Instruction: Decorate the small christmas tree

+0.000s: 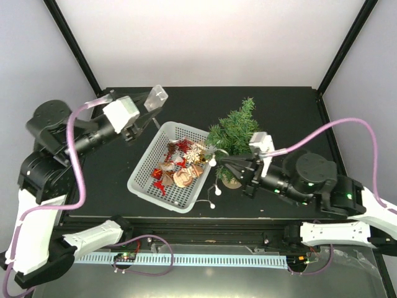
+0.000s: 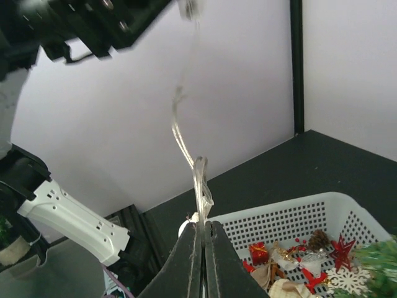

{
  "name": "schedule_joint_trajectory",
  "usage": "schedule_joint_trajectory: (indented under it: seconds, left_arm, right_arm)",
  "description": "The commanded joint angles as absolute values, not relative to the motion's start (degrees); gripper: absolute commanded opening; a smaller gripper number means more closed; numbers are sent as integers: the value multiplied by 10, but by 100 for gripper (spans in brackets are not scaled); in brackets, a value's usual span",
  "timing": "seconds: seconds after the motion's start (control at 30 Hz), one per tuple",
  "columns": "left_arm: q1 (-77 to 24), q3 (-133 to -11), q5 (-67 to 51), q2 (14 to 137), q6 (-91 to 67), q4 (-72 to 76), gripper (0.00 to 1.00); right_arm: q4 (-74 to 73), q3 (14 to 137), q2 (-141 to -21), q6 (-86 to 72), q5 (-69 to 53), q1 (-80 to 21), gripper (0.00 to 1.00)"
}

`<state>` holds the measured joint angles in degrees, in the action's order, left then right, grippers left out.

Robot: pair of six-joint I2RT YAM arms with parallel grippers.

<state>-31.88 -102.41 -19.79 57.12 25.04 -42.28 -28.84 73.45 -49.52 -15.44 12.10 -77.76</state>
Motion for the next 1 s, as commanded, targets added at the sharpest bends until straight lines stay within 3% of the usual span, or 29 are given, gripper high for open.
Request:
schedule_joint_trajectory:
  seconds: [0.0,0.47,0.97]
  left_arm:
    - [-316,-1004,-214,577,229,-364,37]
    - [-316,-954,-233,611,182,-327,36]
    - [-316,-735,-262,567,175,-261,31]
  right_arm:
    - [-315,744,-453,-162,163,-780,1]
    - [-410,865,-421,-149,195,-780,1]
    - [-460,704,-320,-247,230,-780,1]
